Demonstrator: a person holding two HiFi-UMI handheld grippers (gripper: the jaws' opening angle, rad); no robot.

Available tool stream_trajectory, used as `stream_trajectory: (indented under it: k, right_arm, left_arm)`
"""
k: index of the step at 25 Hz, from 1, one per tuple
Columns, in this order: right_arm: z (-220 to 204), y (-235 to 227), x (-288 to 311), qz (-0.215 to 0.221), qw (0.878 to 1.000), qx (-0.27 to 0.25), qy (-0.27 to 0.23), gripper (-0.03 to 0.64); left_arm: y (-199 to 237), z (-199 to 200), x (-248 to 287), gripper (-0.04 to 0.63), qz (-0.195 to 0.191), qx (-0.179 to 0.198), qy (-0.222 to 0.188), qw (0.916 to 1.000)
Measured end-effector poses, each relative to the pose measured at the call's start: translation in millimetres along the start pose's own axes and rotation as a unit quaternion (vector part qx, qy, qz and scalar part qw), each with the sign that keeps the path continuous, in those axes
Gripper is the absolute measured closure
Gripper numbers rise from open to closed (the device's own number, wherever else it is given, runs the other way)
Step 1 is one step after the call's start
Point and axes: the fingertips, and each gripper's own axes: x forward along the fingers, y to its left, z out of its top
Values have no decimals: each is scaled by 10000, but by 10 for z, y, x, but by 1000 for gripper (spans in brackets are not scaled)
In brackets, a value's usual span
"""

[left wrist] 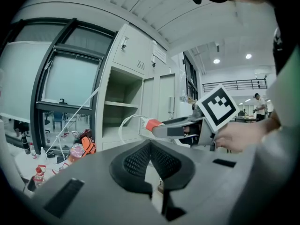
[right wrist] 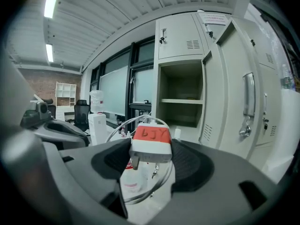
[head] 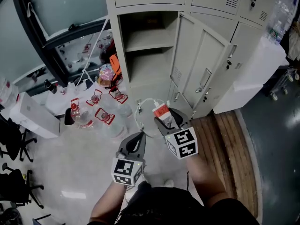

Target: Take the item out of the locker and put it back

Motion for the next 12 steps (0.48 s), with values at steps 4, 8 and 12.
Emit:
stream_trajectory:
  k: [4, 8, 12]
  right_arm:
    - [29, -6, 212, -106, 9999, 12, 75, 347]
    - [67, -32, 438, -248, 9996, 77, 130, 347]
    - [123, -56, 676, -405, 9990, 126, 173, 347]
  left_arm:
    - [231, 19, 88, 592, -102, -30, 1, 9999]
    - [466, 43, 182, 592, -226, -34, -4, 9997]
    - [703, 74, 287, 592, -379, -30, -22, 9993]
